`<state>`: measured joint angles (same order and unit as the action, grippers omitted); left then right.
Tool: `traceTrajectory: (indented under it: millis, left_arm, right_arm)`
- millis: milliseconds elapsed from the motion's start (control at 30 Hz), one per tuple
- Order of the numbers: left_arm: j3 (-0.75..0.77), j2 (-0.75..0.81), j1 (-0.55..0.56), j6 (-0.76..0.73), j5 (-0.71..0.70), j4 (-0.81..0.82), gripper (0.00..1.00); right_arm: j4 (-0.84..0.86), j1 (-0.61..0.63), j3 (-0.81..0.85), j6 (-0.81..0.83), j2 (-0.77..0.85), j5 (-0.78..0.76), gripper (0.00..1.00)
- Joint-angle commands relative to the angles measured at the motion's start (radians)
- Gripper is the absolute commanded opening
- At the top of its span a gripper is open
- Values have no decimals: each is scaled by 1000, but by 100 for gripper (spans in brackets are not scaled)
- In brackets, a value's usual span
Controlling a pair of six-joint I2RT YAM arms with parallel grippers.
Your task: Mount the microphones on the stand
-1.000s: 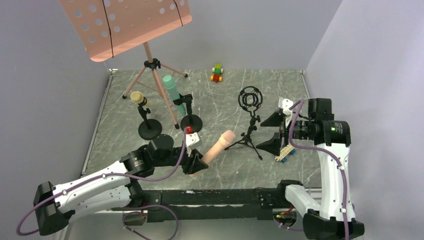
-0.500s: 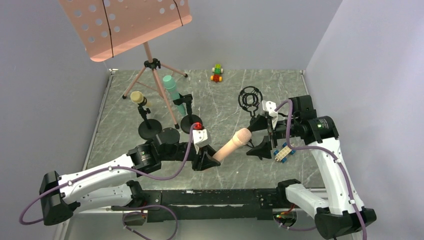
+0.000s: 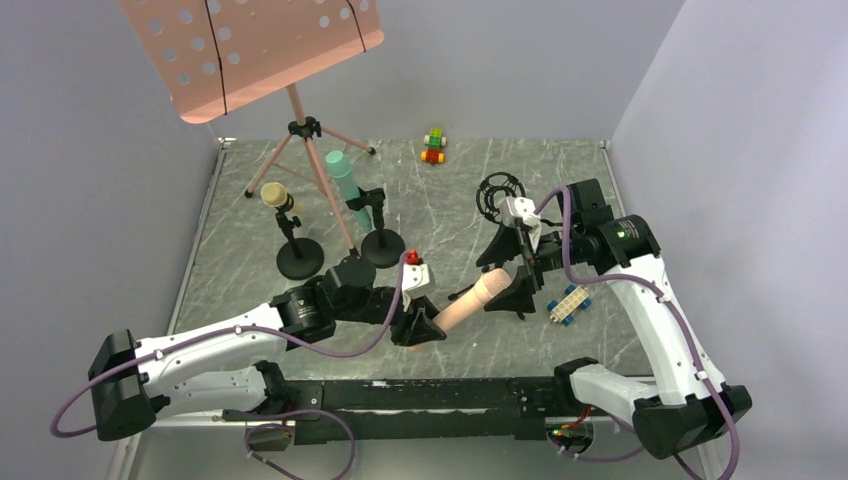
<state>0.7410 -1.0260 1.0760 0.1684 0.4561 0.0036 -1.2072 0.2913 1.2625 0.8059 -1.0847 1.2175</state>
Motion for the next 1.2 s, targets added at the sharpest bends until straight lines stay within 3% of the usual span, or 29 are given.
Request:
traceTrajectory:
  millis: [0,300,567,633,733,800,833,933,1000,1167]
  left_arm:
    - [60,-7,7,-25,39,60,0]
    - [64,-22,7,-34,13,56,0]
    - [65,-31,7,-35,4,48,0]
    - [64,-31,7,-36,0,46,0]
    - [64,-28,7,-35,-9,44,0]
    - [64,-24,7,-29,-27,41,0]
    - [62,-18,7,-26,-38,38,2]
    - [55,7,6,-8,-96,30,40]
    - [49,34,6,-1,-119,29,60]
    - [73,133,6,-32,-226,-76,82]
  right_arm:
    - [-17,23,16,32,13,44,98]
    - [-16,41,-16,41,26,13,91]
    - [-43,50,-9,62,15,16,70]
    - [-50,52,-7,69,12,24,61]
    - [-64,52,-5,83,8,38,31]
    - [-65,52,-10,85,11,42,20]
    - [-67,52,-11,90,13,40,18]
    - [-61,50,-10,85,30,15,13]
    - [-44,40,-1,57,46,-7,12]
    - [-44,-6,134,-46,42,-112,12]
